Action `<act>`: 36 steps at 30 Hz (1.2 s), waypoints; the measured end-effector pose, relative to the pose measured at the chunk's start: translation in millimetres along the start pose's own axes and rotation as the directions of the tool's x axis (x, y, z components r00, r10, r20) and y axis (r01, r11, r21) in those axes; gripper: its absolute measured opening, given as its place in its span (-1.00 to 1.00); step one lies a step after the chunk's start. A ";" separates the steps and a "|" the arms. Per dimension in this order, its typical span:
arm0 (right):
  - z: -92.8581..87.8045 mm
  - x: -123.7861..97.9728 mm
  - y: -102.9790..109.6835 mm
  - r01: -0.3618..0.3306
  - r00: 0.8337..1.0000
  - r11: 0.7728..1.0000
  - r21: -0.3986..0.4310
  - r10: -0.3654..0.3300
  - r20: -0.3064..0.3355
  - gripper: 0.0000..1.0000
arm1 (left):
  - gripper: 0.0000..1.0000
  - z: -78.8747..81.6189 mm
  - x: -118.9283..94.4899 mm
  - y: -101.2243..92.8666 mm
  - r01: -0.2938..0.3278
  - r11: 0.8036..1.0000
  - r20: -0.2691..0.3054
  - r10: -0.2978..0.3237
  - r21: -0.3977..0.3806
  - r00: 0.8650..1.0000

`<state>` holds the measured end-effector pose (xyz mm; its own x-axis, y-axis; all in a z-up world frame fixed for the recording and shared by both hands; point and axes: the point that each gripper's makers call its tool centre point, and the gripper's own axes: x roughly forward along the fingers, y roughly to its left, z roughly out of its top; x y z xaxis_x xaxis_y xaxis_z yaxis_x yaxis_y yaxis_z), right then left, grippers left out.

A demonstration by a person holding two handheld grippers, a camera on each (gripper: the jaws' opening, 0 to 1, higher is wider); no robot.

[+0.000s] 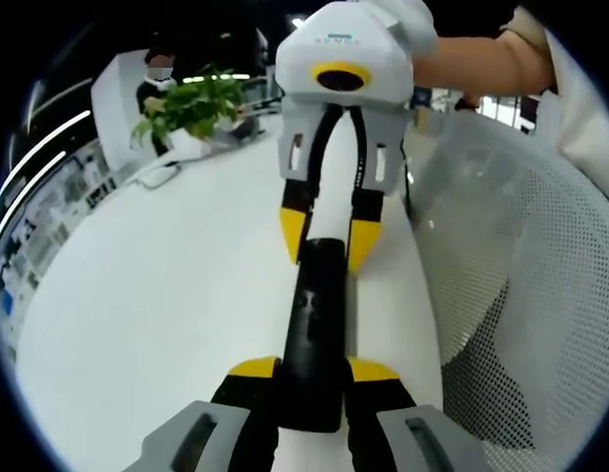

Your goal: Press the specified remote control buttons in sequence, fully releasing each button before pressing the next.

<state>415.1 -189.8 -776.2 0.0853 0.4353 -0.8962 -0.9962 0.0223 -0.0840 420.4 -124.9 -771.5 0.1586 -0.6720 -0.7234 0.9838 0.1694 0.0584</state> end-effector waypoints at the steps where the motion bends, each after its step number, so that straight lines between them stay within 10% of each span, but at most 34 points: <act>1: 0.6 -0.5 -1.9 0.003 1.000 1.000 0.000 -0.003 0.003 -0.59 | -0.52 0.5 -0.3 1.7 -0.001 1.000 0.000 0.001 0.001 1.000; 36: 7.1 -18.4 -92.7 0.075 0.996 0.997 -0.002 -0.074 0.038 -0.59 | -0.53 29.6 -3.6 87.3 -0.037 0.996 -0.012 0.038 0.078 0.999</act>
<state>505.8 -193.5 -748.9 0.1584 0.4666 -0.8701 -0.9871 0.0528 -0.1514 508.1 -129.0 -743.5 0.1947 -0.6566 -0.7287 0.9808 0.1374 0.1383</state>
